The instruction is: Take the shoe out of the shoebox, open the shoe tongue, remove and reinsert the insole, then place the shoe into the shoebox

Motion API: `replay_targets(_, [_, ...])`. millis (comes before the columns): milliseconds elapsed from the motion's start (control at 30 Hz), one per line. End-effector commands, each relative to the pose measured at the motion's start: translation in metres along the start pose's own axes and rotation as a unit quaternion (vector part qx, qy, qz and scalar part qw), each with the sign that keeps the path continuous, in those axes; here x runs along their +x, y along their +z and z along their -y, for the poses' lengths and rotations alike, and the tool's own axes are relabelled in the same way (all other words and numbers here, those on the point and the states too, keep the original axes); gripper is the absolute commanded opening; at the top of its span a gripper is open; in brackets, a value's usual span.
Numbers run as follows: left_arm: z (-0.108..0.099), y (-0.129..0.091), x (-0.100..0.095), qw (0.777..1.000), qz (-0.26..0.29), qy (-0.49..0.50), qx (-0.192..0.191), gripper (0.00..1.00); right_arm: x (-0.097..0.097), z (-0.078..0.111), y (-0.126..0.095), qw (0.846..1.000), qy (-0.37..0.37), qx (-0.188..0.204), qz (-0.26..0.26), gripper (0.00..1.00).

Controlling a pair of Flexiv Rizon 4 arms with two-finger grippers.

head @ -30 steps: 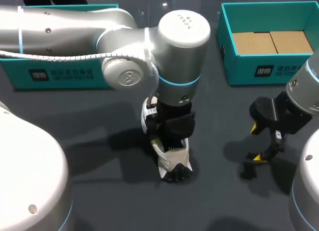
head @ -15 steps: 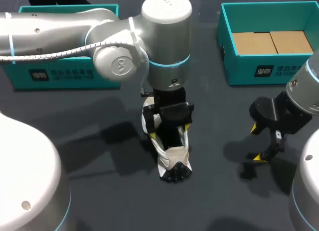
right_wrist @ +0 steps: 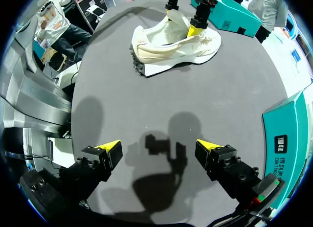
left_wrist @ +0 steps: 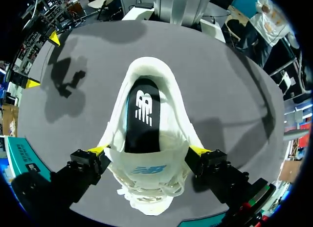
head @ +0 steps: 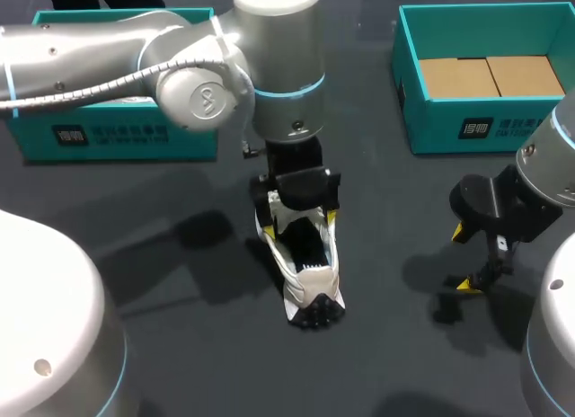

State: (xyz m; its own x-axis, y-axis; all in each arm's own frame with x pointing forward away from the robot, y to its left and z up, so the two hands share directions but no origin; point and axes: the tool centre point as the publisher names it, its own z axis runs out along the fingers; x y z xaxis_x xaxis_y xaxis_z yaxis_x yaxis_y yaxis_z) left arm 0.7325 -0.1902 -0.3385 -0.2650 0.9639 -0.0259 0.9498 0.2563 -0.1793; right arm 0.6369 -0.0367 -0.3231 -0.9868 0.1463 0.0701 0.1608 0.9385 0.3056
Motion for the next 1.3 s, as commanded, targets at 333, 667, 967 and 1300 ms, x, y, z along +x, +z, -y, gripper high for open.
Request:
replay_targets(333, [-0.025, -0.018, -0.004, 1.0, 0.008, -0.018, -0.015, 1.0, 0.001, 0.0, 0.0, 1.0, 0.0, 0.0, 0.001, 1.0])
replay_targets(667, [-0.053, -0.051, -0.003, 0.999, 0.031, -0.024, -0.006, 0.79, 0.001, 0.0, 0.0, 1.0, 0.0, 0.0, 0.001, 1.0])
replay_targets(967, [-0.056, -0.057, -0.007, 0.999, 0.037, -0.005, 0.025, 0.37, 0.001, 0.0, 0.0, 1.0, 0.0, 0.0, 0.001, 1.0])
replay_targets(1300, [-0.028, -0.036, -0.005, 0.998, 0.018, 0.015, 0.054, 0.41, 0.001, 0.0, 0.0, 1.0, 0.0, 0.0, 0.001, 1.0])
